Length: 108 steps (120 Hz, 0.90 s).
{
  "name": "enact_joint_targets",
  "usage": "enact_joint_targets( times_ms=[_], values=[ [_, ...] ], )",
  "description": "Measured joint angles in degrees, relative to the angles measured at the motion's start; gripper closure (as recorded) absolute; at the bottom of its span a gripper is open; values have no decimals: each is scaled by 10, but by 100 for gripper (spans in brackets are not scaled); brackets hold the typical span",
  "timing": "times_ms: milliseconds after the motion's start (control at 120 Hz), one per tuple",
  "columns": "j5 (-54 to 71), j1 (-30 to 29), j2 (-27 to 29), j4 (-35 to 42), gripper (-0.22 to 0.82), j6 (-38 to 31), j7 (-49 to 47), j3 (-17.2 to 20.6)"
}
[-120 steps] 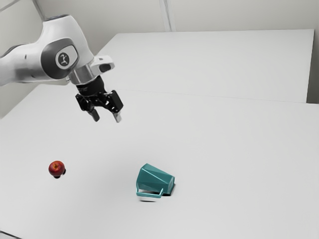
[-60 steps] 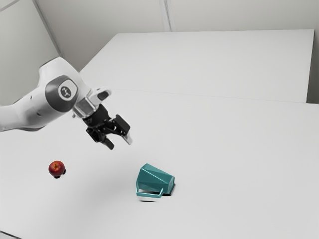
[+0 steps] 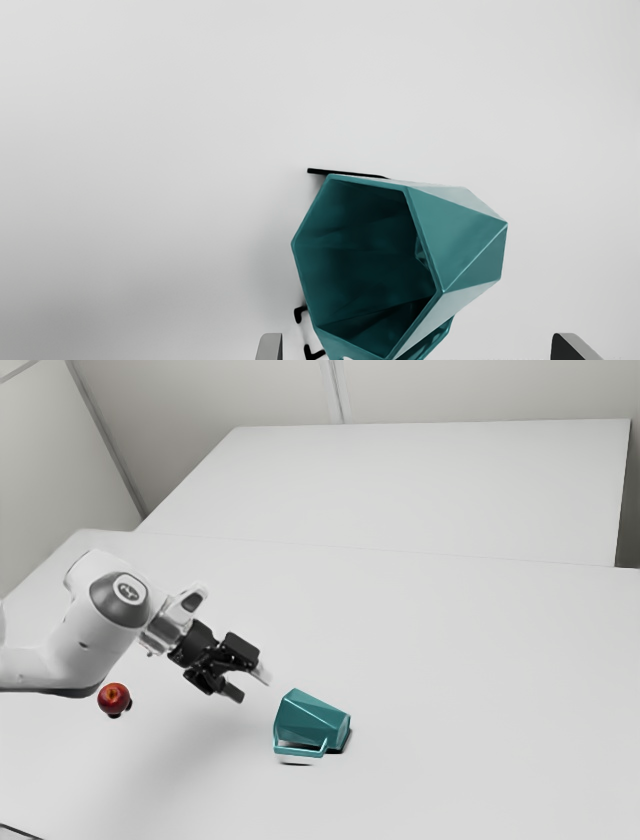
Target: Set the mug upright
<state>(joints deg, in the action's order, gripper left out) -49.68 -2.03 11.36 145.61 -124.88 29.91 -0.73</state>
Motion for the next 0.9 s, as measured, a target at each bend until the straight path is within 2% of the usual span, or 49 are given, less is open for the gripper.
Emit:
enact_joint_targets(
  times_ms=[525,900],
  values=[
    [-169,13,-39,46,2,-7,239,-5],
    [-207,40,-43,44,2,-13,337,-5]
  ],
)
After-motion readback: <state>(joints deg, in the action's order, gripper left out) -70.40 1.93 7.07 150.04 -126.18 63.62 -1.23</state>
